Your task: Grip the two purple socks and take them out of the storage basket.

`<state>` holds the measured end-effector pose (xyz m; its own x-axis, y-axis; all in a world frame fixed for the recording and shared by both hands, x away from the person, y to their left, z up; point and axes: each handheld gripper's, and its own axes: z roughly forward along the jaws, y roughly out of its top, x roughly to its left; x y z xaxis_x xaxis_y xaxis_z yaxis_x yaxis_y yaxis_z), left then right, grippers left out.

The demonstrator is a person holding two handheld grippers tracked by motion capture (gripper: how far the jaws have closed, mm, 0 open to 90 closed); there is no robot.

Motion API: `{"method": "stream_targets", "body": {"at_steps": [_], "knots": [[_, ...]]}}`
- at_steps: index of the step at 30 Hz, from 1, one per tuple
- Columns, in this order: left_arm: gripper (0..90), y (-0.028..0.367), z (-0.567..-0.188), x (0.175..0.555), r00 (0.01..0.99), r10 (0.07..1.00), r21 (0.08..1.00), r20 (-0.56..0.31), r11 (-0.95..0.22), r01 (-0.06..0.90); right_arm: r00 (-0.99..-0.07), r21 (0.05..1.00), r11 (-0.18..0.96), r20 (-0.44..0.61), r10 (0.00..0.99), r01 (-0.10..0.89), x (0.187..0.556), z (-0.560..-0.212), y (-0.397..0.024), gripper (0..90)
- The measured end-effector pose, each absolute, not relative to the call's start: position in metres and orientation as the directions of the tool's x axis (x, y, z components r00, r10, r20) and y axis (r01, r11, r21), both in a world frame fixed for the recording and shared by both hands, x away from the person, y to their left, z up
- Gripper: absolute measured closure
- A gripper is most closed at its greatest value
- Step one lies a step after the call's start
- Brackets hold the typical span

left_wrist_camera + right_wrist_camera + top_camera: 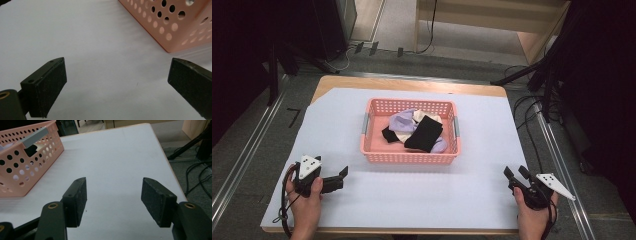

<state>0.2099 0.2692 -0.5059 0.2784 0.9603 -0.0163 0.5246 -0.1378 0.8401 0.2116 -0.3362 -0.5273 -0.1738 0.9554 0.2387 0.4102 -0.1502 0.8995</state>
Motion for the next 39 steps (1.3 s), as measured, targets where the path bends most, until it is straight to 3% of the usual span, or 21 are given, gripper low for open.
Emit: {"method": "stream_targets", "body": {"at_steps": [4,23,39], "knots": [[2.9,0.269,-0.506,0.21,0.282,0.959,0.841,-0.011,-0.144,0.521,-0.159,0.895,-0.17,0.254,0.954,0.412,0.212,-0.525,-0.331,37.5],[3.0,0.269,-0.506,0.21,0.285,0.959,0.842,-0.009,-0.146,0.519,-0.333,0.923,-0.07,0.206,0.92,0.378,0.245,-0.469,-0.25,39.3],[3.0,0.269,-0.506,0.21,0.284,0.959,0.839,-0.018,-0.14,0.525,-0.409,0.918,0.015,0.161,0.898,0.396,0.277,-0.45,-0.187,44.3]]}}
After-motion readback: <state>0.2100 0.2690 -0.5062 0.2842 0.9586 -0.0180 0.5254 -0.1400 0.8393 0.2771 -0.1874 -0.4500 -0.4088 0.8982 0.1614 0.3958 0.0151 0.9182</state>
